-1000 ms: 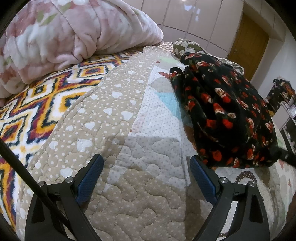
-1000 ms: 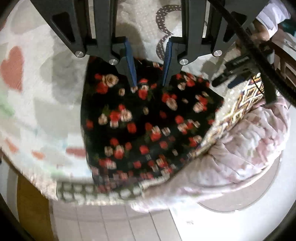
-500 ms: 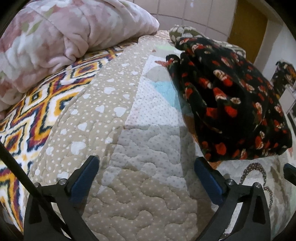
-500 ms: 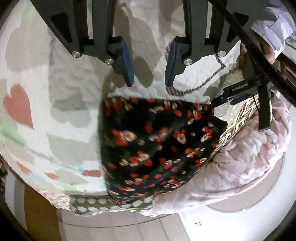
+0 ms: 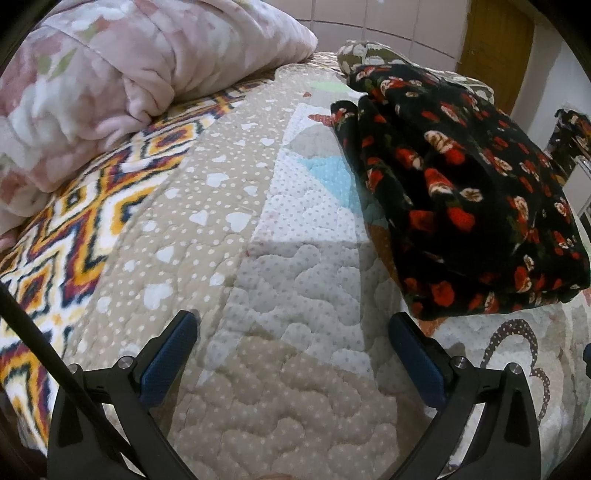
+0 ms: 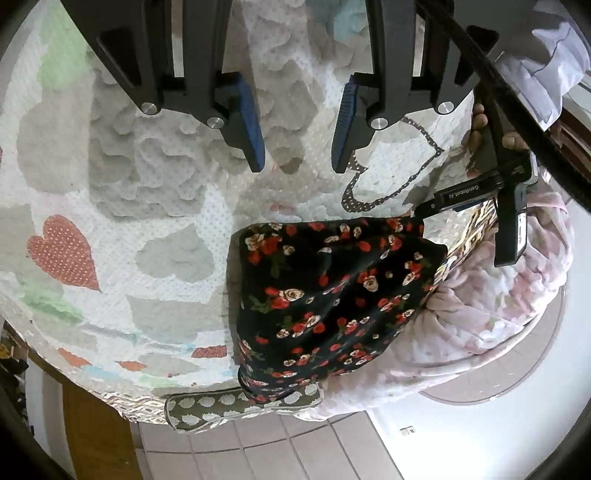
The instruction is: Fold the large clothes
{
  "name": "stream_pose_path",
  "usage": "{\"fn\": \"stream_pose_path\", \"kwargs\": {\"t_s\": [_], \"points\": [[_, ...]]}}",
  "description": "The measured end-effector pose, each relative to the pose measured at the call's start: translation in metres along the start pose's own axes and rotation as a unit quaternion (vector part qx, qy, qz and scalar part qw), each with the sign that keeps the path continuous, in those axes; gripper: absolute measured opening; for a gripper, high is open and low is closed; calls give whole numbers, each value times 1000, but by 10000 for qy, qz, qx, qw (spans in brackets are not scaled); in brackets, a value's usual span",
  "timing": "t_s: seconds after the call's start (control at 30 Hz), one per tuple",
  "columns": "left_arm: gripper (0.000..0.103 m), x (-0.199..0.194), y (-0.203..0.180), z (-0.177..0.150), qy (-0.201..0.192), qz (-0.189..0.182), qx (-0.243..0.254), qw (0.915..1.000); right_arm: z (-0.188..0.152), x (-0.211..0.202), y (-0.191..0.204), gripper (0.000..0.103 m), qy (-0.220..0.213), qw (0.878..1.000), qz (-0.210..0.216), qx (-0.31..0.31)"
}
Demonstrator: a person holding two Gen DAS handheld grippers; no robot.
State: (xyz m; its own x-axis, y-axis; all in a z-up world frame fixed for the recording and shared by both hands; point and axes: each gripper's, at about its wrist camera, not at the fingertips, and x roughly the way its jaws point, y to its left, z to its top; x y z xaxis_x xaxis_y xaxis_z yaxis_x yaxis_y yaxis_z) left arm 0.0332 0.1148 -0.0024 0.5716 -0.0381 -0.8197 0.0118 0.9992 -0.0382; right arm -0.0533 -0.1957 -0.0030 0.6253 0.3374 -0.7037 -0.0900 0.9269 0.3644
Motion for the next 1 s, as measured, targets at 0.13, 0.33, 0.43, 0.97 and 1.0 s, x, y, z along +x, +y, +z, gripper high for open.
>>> {"fn": "stream_pose_path", "kwargs": {"t_s": [0.13, 0.33, 0.43, 0.97, 1.0], "points": [[103, -26, -3, -10, -252, 173, -273, 9992, -2, -11, 0, 42, -113, 9999, 1, 1], [103, -78, -33, -27, -742, 285, -83, 9968, -5, -19, -6, 45, -204, 9997, -77, 91], [103, -98, -45, -32, -895, 224, 25, 9957, -7, -20, -6, 45, -204, 9997, -95, 112], [103, -121, -71, -52, -710, -152, 249, 9970, -7, -15, -4, 46, -188, 9993, -332, 57], [103, -121, -72, -52, -700, -161, 264, 9971, -7, -15, -6, 46, -189, 9991, -372, 71]]}}
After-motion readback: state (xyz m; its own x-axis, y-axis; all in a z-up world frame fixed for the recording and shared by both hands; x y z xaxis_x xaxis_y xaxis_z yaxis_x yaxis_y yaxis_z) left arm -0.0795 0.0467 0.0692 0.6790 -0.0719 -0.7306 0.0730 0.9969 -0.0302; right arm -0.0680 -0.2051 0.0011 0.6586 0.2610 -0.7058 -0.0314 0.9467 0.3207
